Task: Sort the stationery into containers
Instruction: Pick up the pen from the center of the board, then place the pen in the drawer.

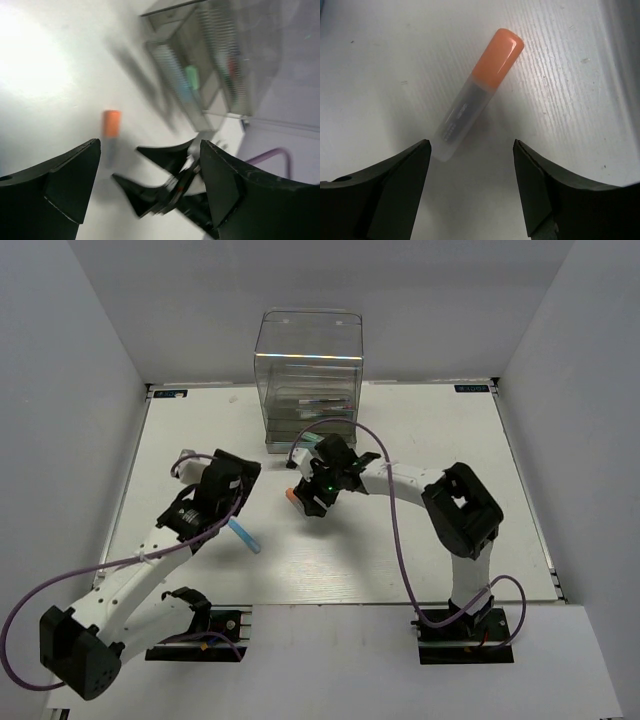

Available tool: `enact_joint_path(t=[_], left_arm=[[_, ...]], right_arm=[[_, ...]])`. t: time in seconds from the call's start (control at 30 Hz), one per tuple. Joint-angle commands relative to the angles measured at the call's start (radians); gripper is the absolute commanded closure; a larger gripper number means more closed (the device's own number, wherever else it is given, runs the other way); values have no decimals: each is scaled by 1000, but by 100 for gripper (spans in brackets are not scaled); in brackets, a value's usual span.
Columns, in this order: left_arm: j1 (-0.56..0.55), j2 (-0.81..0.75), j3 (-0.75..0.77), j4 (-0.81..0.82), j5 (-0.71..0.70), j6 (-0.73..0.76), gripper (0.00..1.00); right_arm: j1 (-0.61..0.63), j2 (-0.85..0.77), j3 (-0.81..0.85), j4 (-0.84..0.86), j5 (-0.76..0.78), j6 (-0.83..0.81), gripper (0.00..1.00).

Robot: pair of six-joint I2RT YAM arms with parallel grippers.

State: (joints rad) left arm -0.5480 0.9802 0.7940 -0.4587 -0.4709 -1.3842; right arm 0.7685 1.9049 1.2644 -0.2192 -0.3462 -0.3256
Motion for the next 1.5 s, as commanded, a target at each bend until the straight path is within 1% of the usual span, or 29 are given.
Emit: enact_joint_path(t=[0.0,0.17,0.33,0.4,0.43,0.5,0.6,0.63,0.67,0.7,0.73,0.77,0.8,0.83,0.87,0.9,0.97,1.1,1.27,1.33,1.47], left_arm=[[-1,-50,-29,-178,-17,31,10],[-1,-83,-81,-309,25,1,10],[-1,-83,-113,-347,43,-19,10],[-1,-83,-131,-356,43,-29,10],[-1,-83,-131,-356,43,-29,10],[-1,-83,-156,-356,43,-38,10],[-1,-83,-180,-356,61,-64,10],[-1,-83,-196,-356,75,-76,10],[-1,-83,-209,-356,87,-76,10],[-1,-74,-210,-365,98,-85,10],[-1,-74,-219,-365,98,-85,10],[-1,-74,-219,-365,98,-85,9],[-1,-74,-229,-365,107,-85,9],[-1,-74,-230,-365,107,-85,9],[-1,-74,-230,-365,107,-85,9],[-1,-74,-240,-365,107,-85,9],[-1,-74,-249,-365,107,-85,9],[-1,-84,-259,-356,117,-85,9],[-1,-94,-277,-356,126,-85,9],[-1,-94,-277,-356,126,-85,9],[-1,-94,-286,-356,126,-85,9]], right_arm=[[28,49,95,-9,119,68,27],[61,131,177,-48,182,95,27],[94,172,185,-55,219,97,27],[104,177,179,-55,230,102,31],[109,180,167,-52,248,102,36],[120,174,142,-39,262,94,42],[126,146,87,-19,286,63,63],[123,134,52,-11,291,42,75],[123,113,37,-3,288,33,82],[120,100,26,18,289,-7,86],[114,86,-2,24,291,-22,97],[111,38,-13,36,291,-36,100],[109,19,-20,53,286,-50,100],[98,-3,-48,66,286,-99,100],[94,-73,-54,96,286,-119,100],[92,-92,-60,118,286,-150,100],[80,-151,-42,136,289,-196,100],[51,-190,19,156,291,-239,100],[17,-195,72,202,296,-283,100],[3,-188,88,268,308,-309,100],[-20,-130,124,322,331,-392,100]])
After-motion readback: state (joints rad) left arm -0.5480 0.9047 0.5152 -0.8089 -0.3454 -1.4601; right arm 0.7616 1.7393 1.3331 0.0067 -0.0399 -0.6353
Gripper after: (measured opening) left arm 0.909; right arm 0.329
